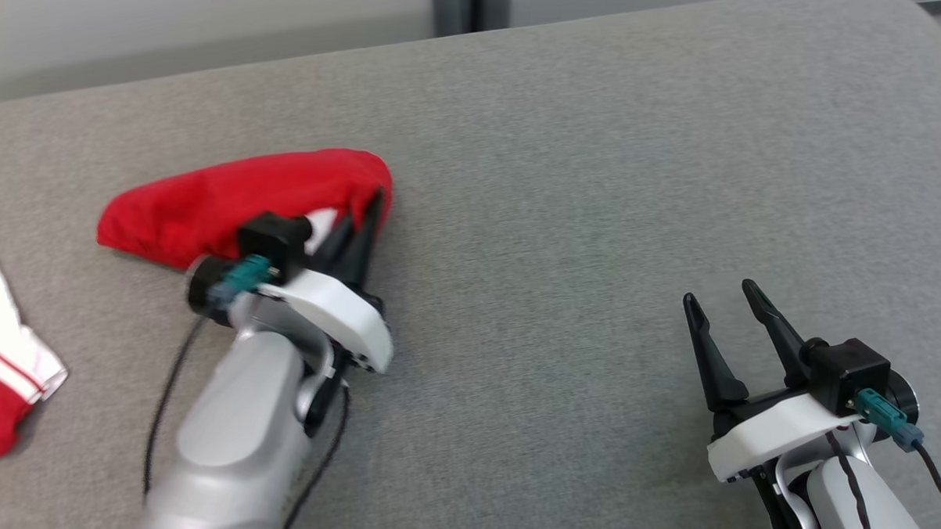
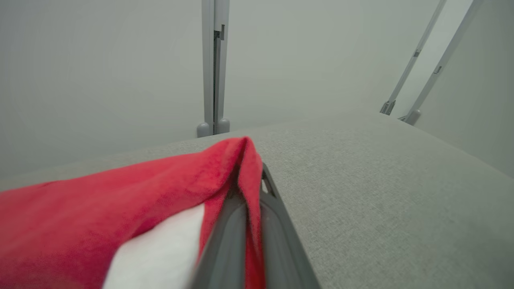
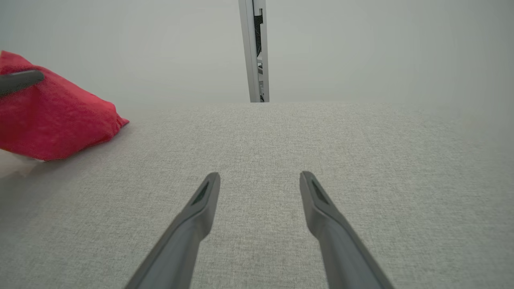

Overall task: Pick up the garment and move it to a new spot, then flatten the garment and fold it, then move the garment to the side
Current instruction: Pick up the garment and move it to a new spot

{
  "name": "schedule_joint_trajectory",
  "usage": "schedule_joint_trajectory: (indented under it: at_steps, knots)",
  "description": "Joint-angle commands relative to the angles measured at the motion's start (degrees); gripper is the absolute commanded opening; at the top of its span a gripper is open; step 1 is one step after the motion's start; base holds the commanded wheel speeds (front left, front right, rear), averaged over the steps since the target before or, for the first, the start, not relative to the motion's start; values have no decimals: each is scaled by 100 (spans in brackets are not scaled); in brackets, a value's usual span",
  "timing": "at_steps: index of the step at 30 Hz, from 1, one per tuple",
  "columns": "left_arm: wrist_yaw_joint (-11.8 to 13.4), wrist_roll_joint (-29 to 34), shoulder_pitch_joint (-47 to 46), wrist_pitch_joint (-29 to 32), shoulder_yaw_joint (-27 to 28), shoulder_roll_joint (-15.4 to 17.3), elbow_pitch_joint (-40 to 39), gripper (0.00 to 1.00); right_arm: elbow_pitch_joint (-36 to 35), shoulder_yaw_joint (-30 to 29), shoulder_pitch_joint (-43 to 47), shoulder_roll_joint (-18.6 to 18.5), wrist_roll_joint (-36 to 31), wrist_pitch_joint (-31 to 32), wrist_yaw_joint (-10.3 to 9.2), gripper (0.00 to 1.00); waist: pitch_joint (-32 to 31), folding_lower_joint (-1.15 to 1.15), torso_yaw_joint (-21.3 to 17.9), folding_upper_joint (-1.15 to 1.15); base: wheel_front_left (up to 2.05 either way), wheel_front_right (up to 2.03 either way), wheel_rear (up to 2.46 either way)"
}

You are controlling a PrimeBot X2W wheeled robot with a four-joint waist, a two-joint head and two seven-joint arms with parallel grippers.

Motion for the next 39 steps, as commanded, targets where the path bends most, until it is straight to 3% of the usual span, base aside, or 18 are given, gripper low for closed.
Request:
schedule_joint_trajectory:
  at_steps: [1, 11, 14, 17, 18, 19, 27, 39]
  knots:
    - [-5, 19, 77, -27, -209, -34, -5, 0, -5, -14, 60, -36, 28, -1, -1, 100, -37, 0, -199, 0, 0, 0, 0]
    - [-5, -425, -3, -28, -1804, -191, -631, 0, 63, 20, 89, -36, 120, 0, -1, 100, -110, 0, -490, 0, 0, 0, 0]
    - [4, -472, -22, -21, -1979, -188, -783, 0, 66, 29, 82, -34, 71, -1, -1, 100, -142, 0, -489, 0, 0, 0, 0]
    - [146, -371, 161, -20, -1809, -192, -785, 0, 76, 35, 72, -37, 30, -1, -1, 100, -177, 0, -457, 0, 0, 0, 0]
    - [183, -342, 244, -19, -1724, -191, -742, 40, 72, 19, 57, -35, 3, -1, -1, 100, -195, 0, -433, 0, 0, 0, 0]
    - [216, -296, 299, -19, -1594, -189, -739, 100, 72, -1, 51, -37, -3, 0, -1, 100, -211, 0, -408, 0, 0, 0, 0]
    - [556, -35, 1382, -19, -154, 42, -898, 100, 46, -121, 198, -35, -24, -1, -1, 100, -486, 0, -98, 0, 0, 0, 0]
    - [509, 808, 3346, -16, 1750, 4, -1783, 100, 116, -157, 498, -40, -135, -1, -1, 100, -1071, 0, 362, 0, 0, 0, 0]
